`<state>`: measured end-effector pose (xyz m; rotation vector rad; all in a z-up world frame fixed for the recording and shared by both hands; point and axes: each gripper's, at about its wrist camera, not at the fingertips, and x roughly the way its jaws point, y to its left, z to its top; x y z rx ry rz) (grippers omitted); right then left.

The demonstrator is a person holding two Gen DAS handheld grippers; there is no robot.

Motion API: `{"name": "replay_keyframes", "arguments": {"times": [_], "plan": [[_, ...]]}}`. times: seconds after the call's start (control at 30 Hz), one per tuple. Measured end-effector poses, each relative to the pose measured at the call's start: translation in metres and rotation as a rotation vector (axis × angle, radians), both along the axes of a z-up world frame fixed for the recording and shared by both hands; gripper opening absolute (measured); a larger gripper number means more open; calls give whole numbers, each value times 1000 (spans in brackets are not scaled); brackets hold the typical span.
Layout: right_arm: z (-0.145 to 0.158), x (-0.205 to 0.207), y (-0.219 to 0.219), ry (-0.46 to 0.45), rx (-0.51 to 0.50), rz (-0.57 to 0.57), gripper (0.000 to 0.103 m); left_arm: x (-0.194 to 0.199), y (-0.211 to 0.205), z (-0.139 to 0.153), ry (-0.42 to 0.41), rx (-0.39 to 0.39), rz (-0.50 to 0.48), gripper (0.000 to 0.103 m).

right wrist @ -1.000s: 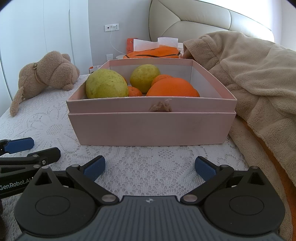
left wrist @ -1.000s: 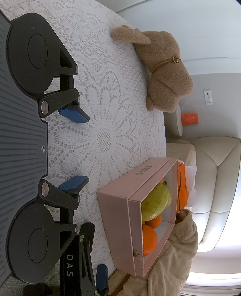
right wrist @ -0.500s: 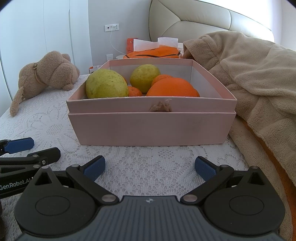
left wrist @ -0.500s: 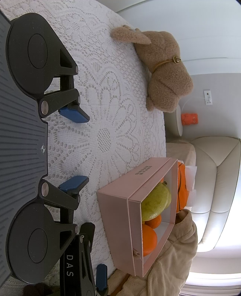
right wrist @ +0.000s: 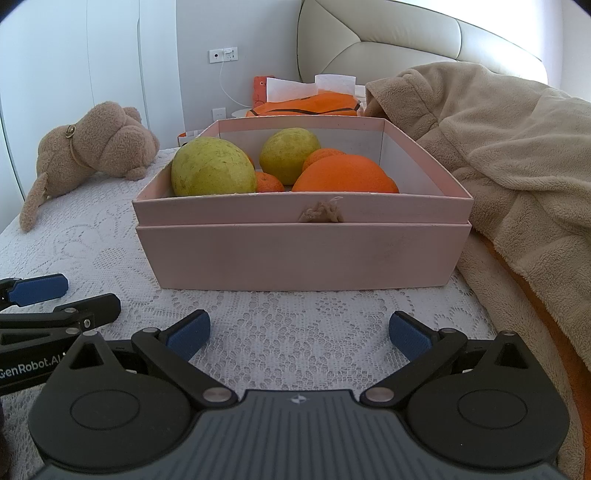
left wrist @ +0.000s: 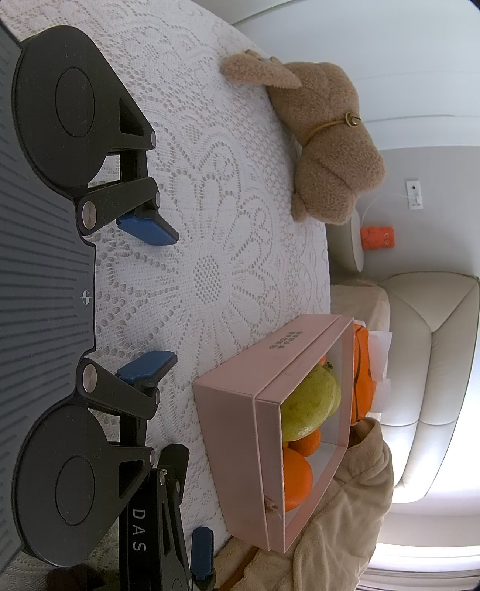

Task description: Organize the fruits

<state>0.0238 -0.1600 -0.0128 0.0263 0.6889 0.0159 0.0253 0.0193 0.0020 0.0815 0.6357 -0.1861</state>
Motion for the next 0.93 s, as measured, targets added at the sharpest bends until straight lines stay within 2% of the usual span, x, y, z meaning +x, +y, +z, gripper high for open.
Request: {"name": "replay_keyframes", "arguments": {"times": [0.93], "plan": [[0,0,1,0,-1,-1,103,0,-1,0,0,-2,-3,69]]}}
